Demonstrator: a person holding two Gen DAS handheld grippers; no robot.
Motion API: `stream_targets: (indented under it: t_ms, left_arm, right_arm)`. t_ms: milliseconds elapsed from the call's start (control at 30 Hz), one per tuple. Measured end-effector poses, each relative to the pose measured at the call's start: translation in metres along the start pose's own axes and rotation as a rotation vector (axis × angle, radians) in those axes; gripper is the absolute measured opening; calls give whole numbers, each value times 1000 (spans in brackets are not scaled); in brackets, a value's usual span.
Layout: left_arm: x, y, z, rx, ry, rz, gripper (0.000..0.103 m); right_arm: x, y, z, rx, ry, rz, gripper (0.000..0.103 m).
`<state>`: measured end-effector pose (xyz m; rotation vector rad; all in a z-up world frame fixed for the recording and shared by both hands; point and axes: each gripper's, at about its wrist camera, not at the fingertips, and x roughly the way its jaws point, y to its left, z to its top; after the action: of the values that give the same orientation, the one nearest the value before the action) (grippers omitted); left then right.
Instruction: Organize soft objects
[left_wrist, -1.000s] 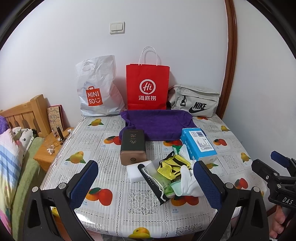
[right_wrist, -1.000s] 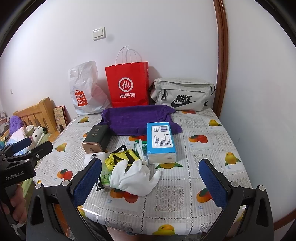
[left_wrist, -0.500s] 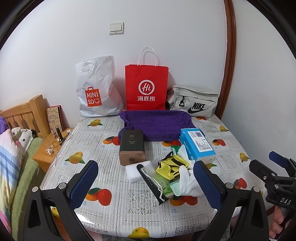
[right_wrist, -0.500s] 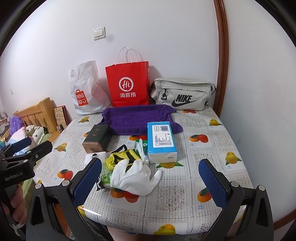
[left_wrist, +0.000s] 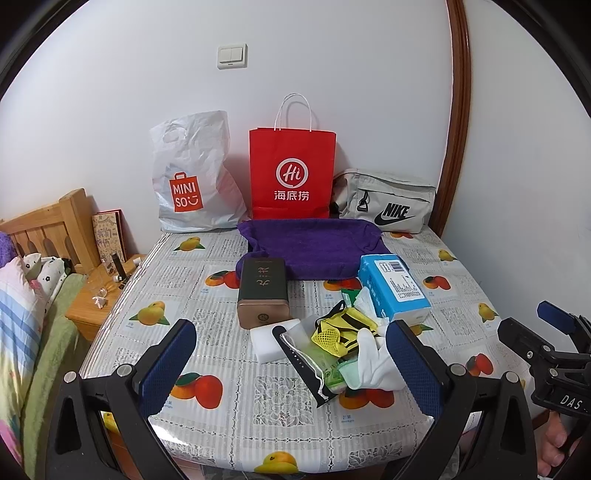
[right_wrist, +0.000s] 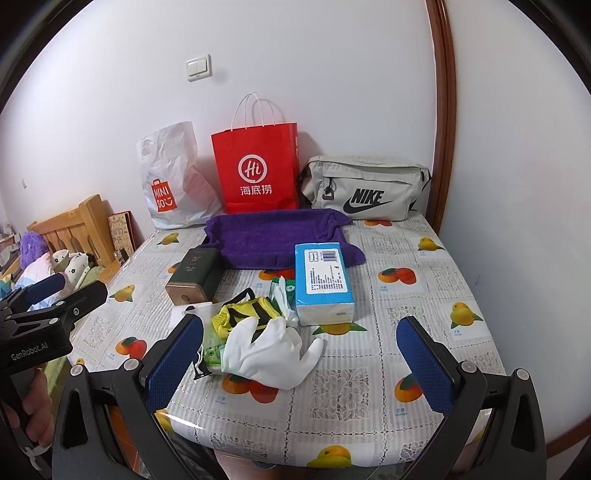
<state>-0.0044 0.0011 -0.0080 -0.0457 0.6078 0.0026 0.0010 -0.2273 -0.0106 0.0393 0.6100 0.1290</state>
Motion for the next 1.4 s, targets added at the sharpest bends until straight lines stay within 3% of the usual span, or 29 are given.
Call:
stream_targets:
  t_ms: [1067, 1400]
  left_arm:
    - [-1, -1, 2, 3, -1, 2, 103]
    - [33, 13, -1, 0, 73, 29, 103]
  right_arm:
    - [2, 4, -1, -8, -5, 8, 103]
    - [34, -8, -7, 0, 53, 25, 103]
